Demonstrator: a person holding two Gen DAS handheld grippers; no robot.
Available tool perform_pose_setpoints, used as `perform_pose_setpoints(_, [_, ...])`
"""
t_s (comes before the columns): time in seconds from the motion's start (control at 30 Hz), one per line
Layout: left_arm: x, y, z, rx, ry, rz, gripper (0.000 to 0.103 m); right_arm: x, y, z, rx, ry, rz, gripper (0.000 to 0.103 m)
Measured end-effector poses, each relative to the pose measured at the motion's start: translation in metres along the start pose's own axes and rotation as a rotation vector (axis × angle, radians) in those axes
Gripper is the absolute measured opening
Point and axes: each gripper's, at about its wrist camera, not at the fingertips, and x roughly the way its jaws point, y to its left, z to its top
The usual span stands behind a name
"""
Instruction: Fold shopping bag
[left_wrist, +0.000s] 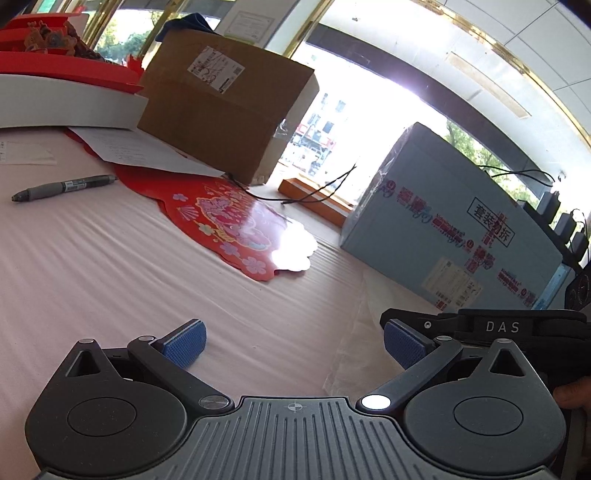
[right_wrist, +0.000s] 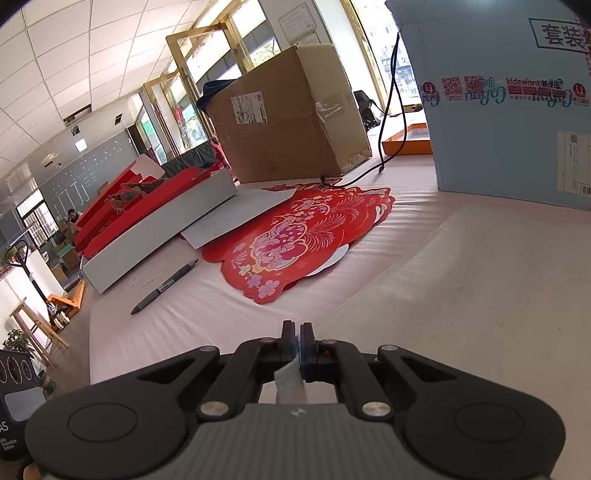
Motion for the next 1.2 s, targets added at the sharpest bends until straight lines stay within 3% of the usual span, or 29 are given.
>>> perform_pose_setpoints(0.13, [-0.001,0.001,0.000,-0.005,-0.003,-0.005,0.103,0.008,-0.002,-0.001,0.051,0.037,0.032,0.014])
perform_pose_setpoints(0.2, [-0.002,0.003,0.000,-0.011,-0.005,-0.011,0.103,0.008,-0.005,0.000,0.086,0.038,0.060,0.049])
perform_pose_setpoints(0.27, [-0.002,0.004,0.000,-0.018,-0.007,-0.017,0.103,0.007,-0.009,0.001,0.124,0.030,0.083,0.068])
perform_pose_setpoints(0.3, [-0.002,0.005,0.000,-0.023,-0.009,-0.021,0.103,0.006,-0.011,0.001,0.144,0.021,0.093,0.070])
perform_pose_setpoints(0.4, [-0.003,0.006,0.000,-0.027,-0.009,-0.024,0.103,0.003,-0.021,0.006,0.191,-0.016,0.117,0.071])
perform_pose_setpoints(0.6, [-0.001,0.002,0.000,-0.004,0.002,-0.006,0.103,-0.048,-0.062,0.008,0.268,-0.132,0.036,0.073])
perform_pose_setpoints(0.9, [0.003,-0.009,0.000,0.058,0.028,0.043,0.103,-0.122,-0.175,-0.009,0.493,-0.258,-0.198,0.073])
perform_pose_setpoints(1.0, [0.003,-0.010,-0.001,0.071,0.030,0.056,0.103,-0.118,-0.228,-0.017,0.620,-0.236,-0.173,0.069])
perform_pose_setpoints(1.2, [0.005,-0.013,-0.001,0.089,0.037,0.077,0.103,-0.095,-0.271,-0.015,0.665,-0.183,-0.153,0.059])
